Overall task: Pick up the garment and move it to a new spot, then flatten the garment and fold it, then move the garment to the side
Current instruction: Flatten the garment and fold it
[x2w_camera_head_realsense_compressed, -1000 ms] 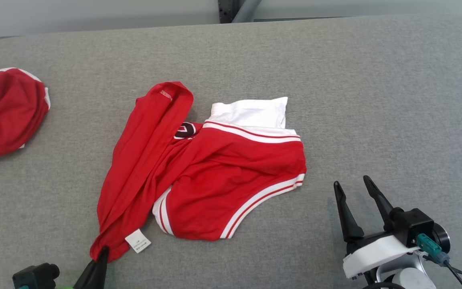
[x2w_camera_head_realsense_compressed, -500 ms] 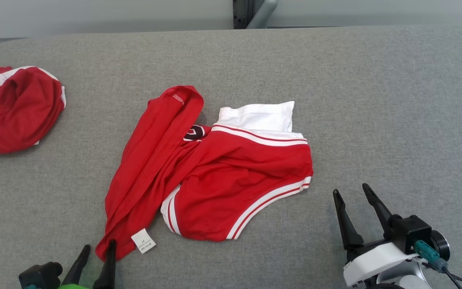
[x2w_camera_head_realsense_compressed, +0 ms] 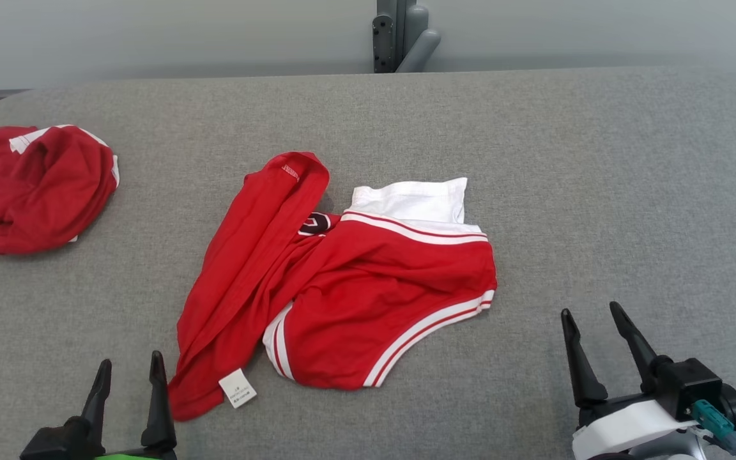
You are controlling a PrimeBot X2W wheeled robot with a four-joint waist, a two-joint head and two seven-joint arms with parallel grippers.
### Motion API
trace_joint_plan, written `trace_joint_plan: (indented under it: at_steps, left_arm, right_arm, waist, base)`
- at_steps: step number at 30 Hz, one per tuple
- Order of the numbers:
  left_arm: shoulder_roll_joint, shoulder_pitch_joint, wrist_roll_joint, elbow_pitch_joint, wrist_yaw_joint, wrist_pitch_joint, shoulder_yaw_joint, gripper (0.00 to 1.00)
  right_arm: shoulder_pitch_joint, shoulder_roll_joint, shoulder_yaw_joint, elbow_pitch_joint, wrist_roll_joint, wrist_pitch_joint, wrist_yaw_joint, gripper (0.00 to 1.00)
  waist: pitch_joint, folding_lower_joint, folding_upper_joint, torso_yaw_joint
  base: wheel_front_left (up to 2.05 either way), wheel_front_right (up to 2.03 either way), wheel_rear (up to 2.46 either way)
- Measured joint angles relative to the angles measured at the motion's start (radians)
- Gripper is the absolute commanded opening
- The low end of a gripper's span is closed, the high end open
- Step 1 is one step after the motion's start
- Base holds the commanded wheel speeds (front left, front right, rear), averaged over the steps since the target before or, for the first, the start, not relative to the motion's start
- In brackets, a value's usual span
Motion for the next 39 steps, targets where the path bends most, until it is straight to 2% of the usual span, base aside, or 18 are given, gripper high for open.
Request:
trace_joint_plan:
  at_steps: [7, 9, 14, 24, 39]
  left_arm:
    - [-0.118, 0.005, 0.211, -0.051, -0.067, 0.0, 0.046, 1.0]
    - [-0.129, 0.004, 0.267, -0.055, -0.095, 0.0, 0.046, 1.0]
    - [-0.158, 0.005, 0.31, -0.058, -0.164, 0.0, 0.07, 1.0]
    - [-0.181, 0.022, 0.367, -0.042, -0.202, 0.0, 0.077, 1.0]
    - [-0.192, 0.03, 0.377, -0.014, -0.216, 0.0, 0.084, 1.0]
  right_arm:
    - [0.035, 0.0, -0.089, -0.096, -0.037, 0.0, 0.0, 1.0]
    - [0.045, -0.001, -0.121, -0.109, -0.042, 0.0, 0.0, 1.0]
    - [0.064, -0.001, -0.132, -0.1, -0.056, 0.0, 0.0, 1.0]
    - [0.075, 0.0, -0.112, -0.055, -0.05, 0.0, 0.0, 1.0]
    - [0.078, 0.0, -0.099, -0.023, -0.028, 0.0, 0.0, 1.0]
  waist:
    - [-0.043, 0.0, 0.0, 0.014]
    - [-0.057, 0.0, 0.0, 0.02]
    - [-0.097, 0.0, 0.0, 0.029]
    - [-0.148, 0.0, 0.0, 0.03]
    - [-0.143, 0.0, 0.0, 0.021]
  base:
    - [0.0, 0.0, 0.0]
    - [0.0, 0.0, 0.0]
    - [0.0, 0.0, 0.0]
    - [0.0, 0.0, 0.0]
    - [0.0, 0.0, 0.0]
